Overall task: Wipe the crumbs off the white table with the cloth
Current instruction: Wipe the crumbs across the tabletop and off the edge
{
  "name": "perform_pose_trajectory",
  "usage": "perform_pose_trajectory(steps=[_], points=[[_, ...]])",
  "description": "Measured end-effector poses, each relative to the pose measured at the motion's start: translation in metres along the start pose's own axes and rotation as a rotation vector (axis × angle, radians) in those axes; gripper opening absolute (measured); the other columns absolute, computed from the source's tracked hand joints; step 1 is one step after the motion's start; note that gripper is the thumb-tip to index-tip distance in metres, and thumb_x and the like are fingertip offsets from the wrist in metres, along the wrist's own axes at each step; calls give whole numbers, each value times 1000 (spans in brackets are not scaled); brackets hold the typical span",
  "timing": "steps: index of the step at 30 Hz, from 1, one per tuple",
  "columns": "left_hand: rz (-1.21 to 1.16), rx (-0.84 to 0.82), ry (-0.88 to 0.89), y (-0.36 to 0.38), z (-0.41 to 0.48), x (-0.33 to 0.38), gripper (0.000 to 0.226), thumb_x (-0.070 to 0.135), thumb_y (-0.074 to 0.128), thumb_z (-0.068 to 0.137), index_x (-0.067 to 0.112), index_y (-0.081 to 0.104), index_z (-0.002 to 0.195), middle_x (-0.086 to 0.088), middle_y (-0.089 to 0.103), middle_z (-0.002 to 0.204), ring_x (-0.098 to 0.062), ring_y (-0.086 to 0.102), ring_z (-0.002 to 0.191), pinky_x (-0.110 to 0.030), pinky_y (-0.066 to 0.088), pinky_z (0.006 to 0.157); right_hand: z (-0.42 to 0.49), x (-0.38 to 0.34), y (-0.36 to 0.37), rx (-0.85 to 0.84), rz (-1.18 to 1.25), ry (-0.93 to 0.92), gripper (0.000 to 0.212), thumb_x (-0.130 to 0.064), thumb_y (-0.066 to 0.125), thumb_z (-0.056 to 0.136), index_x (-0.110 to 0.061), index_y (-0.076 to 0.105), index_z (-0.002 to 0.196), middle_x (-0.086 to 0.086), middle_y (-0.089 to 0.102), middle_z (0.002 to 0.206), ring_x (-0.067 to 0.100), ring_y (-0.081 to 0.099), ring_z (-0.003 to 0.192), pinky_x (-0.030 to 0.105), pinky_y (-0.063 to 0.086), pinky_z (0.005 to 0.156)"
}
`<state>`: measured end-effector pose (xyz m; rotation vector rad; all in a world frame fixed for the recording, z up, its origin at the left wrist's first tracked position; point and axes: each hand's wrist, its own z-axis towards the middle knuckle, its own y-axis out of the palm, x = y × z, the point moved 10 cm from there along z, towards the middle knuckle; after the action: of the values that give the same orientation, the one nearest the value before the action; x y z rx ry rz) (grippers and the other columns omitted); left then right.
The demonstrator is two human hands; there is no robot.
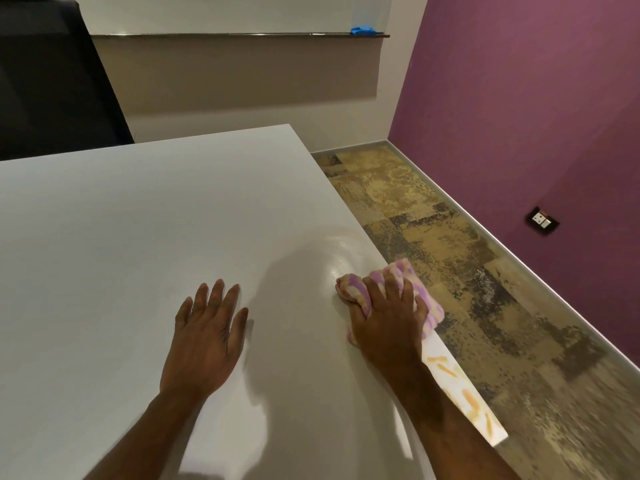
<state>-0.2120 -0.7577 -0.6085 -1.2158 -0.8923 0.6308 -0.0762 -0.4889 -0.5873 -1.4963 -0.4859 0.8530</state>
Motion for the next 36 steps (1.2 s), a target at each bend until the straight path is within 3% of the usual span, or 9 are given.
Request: perform_pose_trajectory(steps=[3,7,10,15,19,22,24,31,36], points=[[19,0,4,-3,-2,3,62,45,24,105,13,49,152,-17,48,158,-40,39,149,-54,31,121,-21,6,-5,0,-38,-32,57,-52,29,94,-35,49,144,-1,38,162,30,29,150,56,24,118],[9,10,-22,-6,-16,7,59,43,30,105,13,50,151,-17,47,159,-40,38,150,-54,29,122,-53,16,-2,-27,-38,-56,58,-52,29,97,-38,41,152,-2,27,169,25,15,158,54,13,125],[-16,11,-45,-7,-37,11,63,46,22,105,15,48,153,-15,45,160,-38,36,152,-53,27,123,-83,17,-4,-23,-25,-81,60,-53,30,99,-34,40,155,0,22,171,24,9,160,51,8,127],[-33,7,-55,-10,-67,22,65,46,19,105,13,50,152,-17,46,159,-39,38,151,-55,29,122,-134,-6,-8,9,141,-187,50,-50,53,98,-30,56,145,6,31,168,32,29,155,52,28,123],[-57,6,-96,-9,-86,24,63,45,19,106,15,50,152,-14,46,160,-35,37,152,-53,28,124,-163,-44,6,-58,141,-331,56,-59,31,103,-38,42,154,0,15,172,29,9,159,49,9,126],[-77,22,-111,-10,-90,23,63,45,18,107,14,53,150,-13,49,158,-34,39,151,-53,29,123,-154,-66,14,-104,166,-361,59,-62,26,103,-38,36,156,-2,12,172,26,3,159,49,-1,125],[-82,14,-114,-8,-88,22,62,45,19,107,16,54,150,-12,48,158,-32,38,152,-53,29,122,-137,-80,19,-114,175,-371,59,-62,25,102,-39,36,155,-2,19,171,27,8,160,46,-6,123],[-27,-53,-48,-4,-72,25,69,51,11,104,20,48,154,-13,42,162,-36,36,153,-55,31,122,-60,-115,27,-75,201,-308,59,-66,31,100,-36,47,148,4,35,166,32,22,157,48,8,124],[-22,-66,-39,-1,-65,25,67,50,15,104,20,45,156,-13,40,163,-35,34,154,-54,29,123,-18,-111,27,-51,110,-245,58,-65,34,99,-37,47,148,11,30,168,37,17,158,50,-3,122]])
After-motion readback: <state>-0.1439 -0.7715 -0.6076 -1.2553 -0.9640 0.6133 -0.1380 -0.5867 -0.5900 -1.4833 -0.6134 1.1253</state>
